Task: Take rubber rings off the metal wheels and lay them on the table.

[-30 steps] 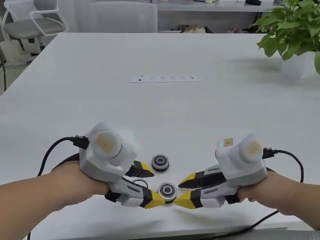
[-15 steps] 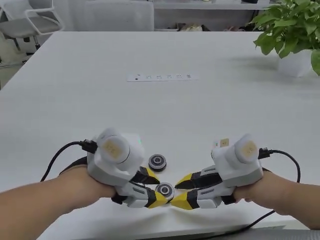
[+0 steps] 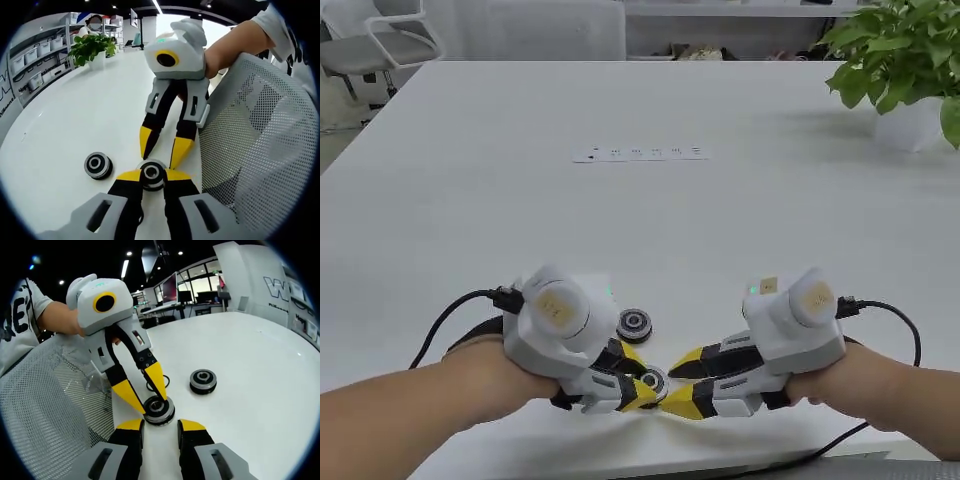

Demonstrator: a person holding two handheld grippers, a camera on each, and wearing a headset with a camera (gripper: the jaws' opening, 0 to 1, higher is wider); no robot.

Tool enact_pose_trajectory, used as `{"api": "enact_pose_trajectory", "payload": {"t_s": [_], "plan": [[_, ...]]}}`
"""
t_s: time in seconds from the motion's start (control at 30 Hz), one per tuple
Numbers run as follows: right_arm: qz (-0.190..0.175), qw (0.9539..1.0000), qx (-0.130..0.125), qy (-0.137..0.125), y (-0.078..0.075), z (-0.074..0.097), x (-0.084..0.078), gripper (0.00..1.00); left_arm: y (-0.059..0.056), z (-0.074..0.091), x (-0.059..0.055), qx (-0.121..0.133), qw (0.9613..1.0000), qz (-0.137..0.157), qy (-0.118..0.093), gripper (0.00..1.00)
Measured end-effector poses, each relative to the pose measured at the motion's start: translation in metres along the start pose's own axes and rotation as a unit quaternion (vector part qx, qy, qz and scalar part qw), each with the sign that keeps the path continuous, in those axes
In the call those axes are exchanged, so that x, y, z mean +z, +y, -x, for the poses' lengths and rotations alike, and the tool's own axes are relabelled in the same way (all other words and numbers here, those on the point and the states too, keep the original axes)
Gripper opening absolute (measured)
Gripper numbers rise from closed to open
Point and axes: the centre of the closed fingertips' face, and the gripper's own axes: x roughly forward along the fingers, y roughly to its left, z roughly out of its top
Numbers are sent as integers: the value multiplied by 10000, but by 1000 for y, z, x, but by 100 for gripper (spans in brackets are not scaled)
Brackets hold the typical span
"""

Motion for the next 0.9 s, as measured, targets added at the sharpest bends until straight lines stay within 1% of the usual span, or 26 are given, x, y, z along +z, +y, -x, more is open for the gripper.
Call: {"api": "enact_pose_trajectory", "payload": {"t_s": [0.2, 0.23, 0.3, 0.37, 0.5, 0.6, 0.7, 0.8, 0.83, 0.9], "plan": [[33, 10000, 45, 7, 2, -2, 1, 25, 2, 0, 0, 49, 10000, 21, -63, 9], [42, 10000, 52, 12, 3, -3, 2, 25, 2, 0, 0, 58, 10000, 9, -66, 8], [79, 9999, 79, 23, 4, -4, 2, 25, 1, 4, -2, 89, 9999, -120, -47, 8], [110, 9999, 89, 25, 4, -5, 3, 25, 2, 3, -1, 108, 9999, -83, -57, 8], [158, 9998, 83, 20, 4, -6, 4, 26, 2, 2, -1, 135, 9999, -50, -89, 8], [253, 9996, 71, -42, 4, -7, 8, 27, 2, 2, 0, 164, 9998, -75, -119, 8], [388, 9992, -4, -48, 2, -9, 10, 30, 2, 1, 1, 198, 9997, -55, -139, 8], [483, 9988, -16, -29, 1, -10, 10, 28, 2, 0, 1, 209, 9997, -49, -149, 8], [461, 9989, -19, -48, 1, -10, 10, 27, 2, 0, 1, 212, 9996, -45, -155, 8], [527, 9986, -15, -1, 2, -10, 7, 26, 2, 0, 1, 218, 9996, -37, -166, 8]]}}
